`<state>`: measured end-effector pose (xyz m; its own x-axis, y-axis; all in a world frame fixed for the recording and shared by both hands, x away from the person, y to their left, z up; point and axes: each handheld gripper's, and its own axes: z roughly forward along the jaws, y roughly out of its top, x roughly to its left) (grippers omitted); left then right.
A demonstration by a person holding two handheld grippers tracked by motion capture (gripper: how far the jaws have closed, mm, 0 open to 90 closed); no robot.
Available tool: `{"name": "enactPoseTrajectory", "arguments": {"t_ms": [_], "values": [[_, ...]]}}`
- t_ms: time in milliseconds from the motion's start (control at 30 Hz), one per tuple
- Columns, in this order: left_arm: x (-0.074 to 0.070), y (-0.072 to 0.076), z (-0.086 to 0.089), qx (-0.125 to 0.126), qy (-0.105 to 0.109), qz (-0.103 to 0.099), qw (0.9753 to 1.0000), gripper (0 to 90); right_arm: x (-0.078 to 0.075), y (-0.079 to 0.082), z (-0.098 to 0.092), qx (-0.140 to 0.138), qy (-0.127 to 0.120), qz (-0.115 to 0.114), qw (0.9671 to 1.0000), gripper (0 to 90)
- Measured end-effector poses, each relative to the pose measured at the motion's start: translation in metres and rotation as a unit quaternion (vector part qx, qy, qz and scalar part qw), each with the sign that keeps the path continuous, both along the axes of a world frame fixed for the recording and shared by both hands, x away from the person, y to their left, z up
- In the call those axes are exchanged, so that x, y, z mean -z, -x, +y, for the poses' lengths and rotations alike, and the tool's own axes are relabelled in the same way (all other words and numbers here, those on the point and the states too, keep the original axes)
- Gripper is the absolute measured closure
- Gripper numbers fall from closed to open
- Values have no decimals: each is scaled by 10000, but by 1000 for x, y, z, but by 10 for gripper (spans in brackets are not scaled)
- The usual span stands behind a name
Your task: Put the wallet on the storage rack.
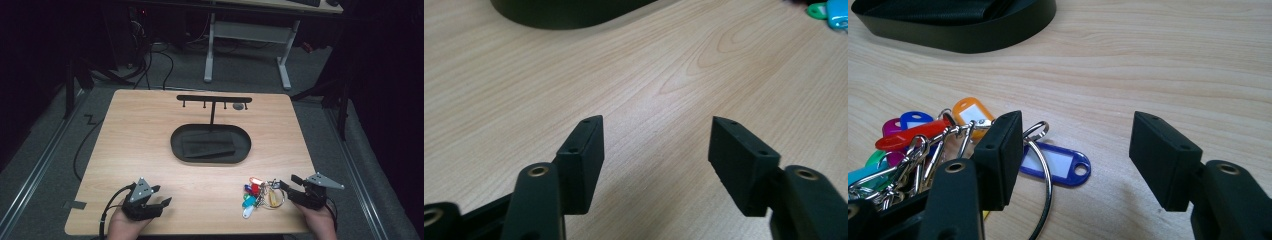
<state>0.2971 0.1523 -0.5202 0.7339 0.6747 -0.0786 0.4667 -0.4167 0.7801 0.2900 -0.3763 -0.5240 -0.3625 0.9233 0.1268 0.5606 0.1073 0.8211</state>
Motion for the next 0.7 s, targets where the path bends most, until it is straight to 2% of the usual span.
{"name": "enactPoseTrajectory", "arguments": {"t_ms": [233,367,467,567,700], "values": [[-2,-4,-8,142,-27,-178,9997,371,2,5,-1,-2,68,77,9999,399],[-2,-5,-13,272,-55,-182,9995,371,1,9,-4,-15,3,157,9999,453],[-3,-3,-16,358,-86,-265,9990,371,-1,12,-4,-31,-19,285,9996,517],[-5,-2,-17,435,-117,-341,9984,371,-2,13,1,-109,72,382,9992,587],[-4,-1,-19,531,-115,-313,9980,372,-4,13,9,-209,267,458,9984,640]]}}
